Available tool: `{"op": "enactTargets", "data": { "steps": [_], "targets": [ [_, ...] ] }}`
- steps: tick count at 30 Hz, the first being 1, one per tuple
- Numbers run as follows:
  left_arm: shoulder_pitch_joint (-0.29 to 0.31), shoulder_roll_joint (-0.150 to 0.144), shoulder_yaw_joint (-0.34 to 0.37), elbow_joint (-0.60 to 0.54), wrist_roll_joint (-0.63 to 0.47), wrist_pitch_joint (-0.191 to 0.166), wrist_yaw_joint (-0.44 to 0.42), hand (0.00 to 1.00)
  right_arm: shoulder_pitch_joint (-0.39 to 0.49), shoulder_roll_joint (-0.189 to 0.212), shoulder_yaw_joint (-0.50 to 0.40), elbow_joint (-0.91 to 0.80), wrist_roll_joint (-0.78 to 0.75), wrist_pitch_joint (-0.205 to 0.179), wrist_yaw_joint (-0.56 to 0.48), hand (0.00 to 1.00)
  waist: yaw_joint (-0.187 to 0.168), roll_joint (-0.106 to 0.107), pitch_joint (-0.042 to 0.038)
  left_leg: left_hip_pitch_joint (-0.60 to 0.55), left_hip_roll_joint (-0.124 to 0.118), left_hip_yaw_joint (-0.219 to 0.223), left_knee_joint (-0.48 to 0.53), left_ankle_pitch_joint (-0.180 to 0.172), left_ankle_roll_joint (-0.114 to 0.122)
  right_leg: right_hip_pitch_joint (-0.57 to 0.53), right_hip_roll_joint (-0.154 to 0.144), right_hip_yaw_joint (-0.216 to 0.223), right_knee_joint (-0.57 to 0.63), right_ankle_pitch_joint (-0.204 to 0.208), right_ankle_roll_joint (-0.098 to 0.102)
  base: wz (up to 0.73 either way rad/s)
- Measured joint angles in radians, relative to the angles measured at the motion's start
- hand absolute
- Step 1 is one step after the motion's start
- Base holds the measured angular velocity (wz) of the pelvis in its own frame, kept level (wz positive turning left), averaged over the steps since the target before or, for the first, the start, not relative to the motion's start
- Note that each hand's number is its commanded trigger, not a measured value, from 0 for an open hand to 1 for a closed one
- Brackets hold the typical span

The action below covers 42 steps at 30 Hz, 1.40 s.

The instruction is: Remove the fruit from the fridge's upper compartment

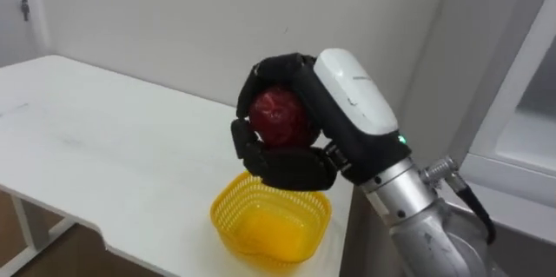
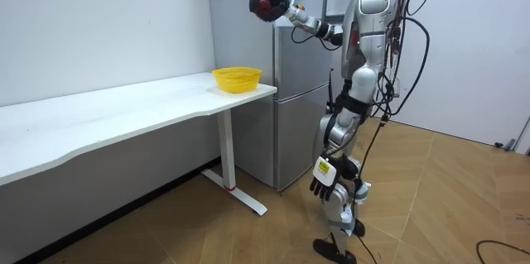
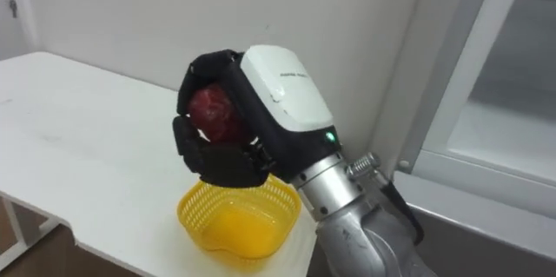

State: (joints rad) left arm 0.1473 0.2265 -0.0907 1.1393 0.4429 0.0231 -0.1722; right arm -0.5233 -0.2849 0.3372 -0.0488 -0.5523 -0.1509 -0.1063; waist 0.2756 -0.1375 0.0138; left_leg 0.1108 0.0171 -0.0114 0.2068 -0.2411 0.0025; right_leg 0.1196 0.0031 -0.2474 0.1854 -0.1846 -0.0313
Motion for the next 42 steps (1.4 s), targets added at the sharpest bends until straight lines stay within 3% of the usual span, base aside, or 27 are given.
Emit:
{"op": "enactTargets", "data": {
  "steps": [4, 5, 7, 16, 18, 25, 26, 27, 28, 42],
  "targets": [
    [-0.001, 0.001, 0.006, -0.004, -0.001, 0.003, -0.011, 0.0, 0.0, -0.007, 0.018, 0.112, 0.002, 0.021, 0.0, 1.0, 0.016, -0.012, 0.0021, -0.005, -0.001, -0.005, -0.001, 0.001, 0.0, -0.002, -0.001, -0.004, 0.0, 0.0, 0.0, 0.05],
    [-0.003, 0.001, 0.008, -0.003, -0.001, 0.007, -0.013, 0.0, 0.0, -0.015, 0.027, 0.143, 0.008, 0.022, 0.0, 1.0, 0.023, -0.022, -0.0018, -0.011, -0.001, -0.006, 0.0, 0.001, 0.0, -0.006, -0.002, -0.005, 0.0, 0.0, 0.0, 0.0],
    [-0.008, 0.002, 0.008, -0.003, -0.001, 0.013, -0.016, 0.0, -0.001, -0.028, 0.038, 0.179, 0.044, 0.023, 0.002, 1.0, 0.031, -0.028, 0.0031, -0.013, -0.002, -0.01, 0.0, 0.003, 0.0, -0.008, -0.003, -0.005, -0.001, 0.0, 0.0, 0.03],
    [0.01, 0.021, 0.014, -0.022, 0.01, 0.033, -0.038, 0.0, -0.023, -0.041, 0.038, 0.288, 0.08, 0.06, 0.023, 1.0, 0.035, -0.049, 0.0015, -0.014, -0.005, -0.022, -0.002, 0.006, 0.0, 0.0, -0.006, -0.028, -0.007, 0.0, 0.001, 0.03],
    [0.019, 0.029, 0.016, -0.022, 0.01, 0.041, -0.038, 0.0, -0.023, -0.043, 0.038, 0.306, 0.083, 0.066, 0.025, 1.0, 0.034, -0.061, -0.0022, -0.016, -0.007, -0.025, -0.001, 0.006, 0.0, 0.004, -0.007, -0.032, -0.016, 0.0, 0.001, 0.02],
    [0.023, 0.042, 0.031, -0.022, 0.009, 0.044, -0.037, 0.0, -0.019, -0.062, 0.048, 0.358, 0.194, 0.067, 0.033, 1.0, 0.036, -0.071, 0.0034, -0.021, -0.01, -0.048, 0.0, 0.007, 0.0, 0.012, -0.008, -0.055, -0.017, 0.0, 0.001, 0.1],
    [0.023, 0.042, 0.03, -0.022, 0.009, 0.044, -0.037, 0.0, -0.019, -0.062, 0.057, 0.374, 0.204, 0.067, 0.033, 0.63, 0.036, -0.071, 0.0034, -0.02, -0.01, -0.048, 0.0, 0.006, 0.0, 0.012, -0.008, -0.055, -0.017, 0.0, 0.001, 0.0],
    [0.023, 0.042, 0.03, -0.022, 0.009, 0.044, -0.037, 0.0, -0.019, -0.062, 0.071, 0.388, 0.212, 0.067, 0.033, 0.16, 0.035, -0.072, 0.0034, -0.021, -0.01, -0.049, 0.001, 0.006, 0.0, 0.009, -0.008, -0.055, -0.017, 0.0, 0.001, 0.0],
    [0.022, 0.042, 0.03, -0.022, 0.01, 0.044, -0.037, 0.0, -0.019, -0.062, 0.077, 0.393, 0.213, 0.067, 0.033, 0.0, 0.035, -0.072, 0.0034, -0.023, -0.01, -0.049, 0.002, 0.006, 0.0, 0.008, -0.008, -0.055, -0.017, 0.0, 0.001, 0.0],
    [0.003, 0.044, 0.031, -0.023, 0.01, 0.044, -0.038, 0.0, -0.019, -0.067, 0.083, 0.433, 0.231, 0.063, 0.008, 0.0, 0.036, -0.07, 0.0044, -0.063, -0.014, -0.056, 0.03, 0.006, 0.0, -0.015, -0.013, -0.056, -0.016, 0.0, 0.001, 0.01]
  ]
}}
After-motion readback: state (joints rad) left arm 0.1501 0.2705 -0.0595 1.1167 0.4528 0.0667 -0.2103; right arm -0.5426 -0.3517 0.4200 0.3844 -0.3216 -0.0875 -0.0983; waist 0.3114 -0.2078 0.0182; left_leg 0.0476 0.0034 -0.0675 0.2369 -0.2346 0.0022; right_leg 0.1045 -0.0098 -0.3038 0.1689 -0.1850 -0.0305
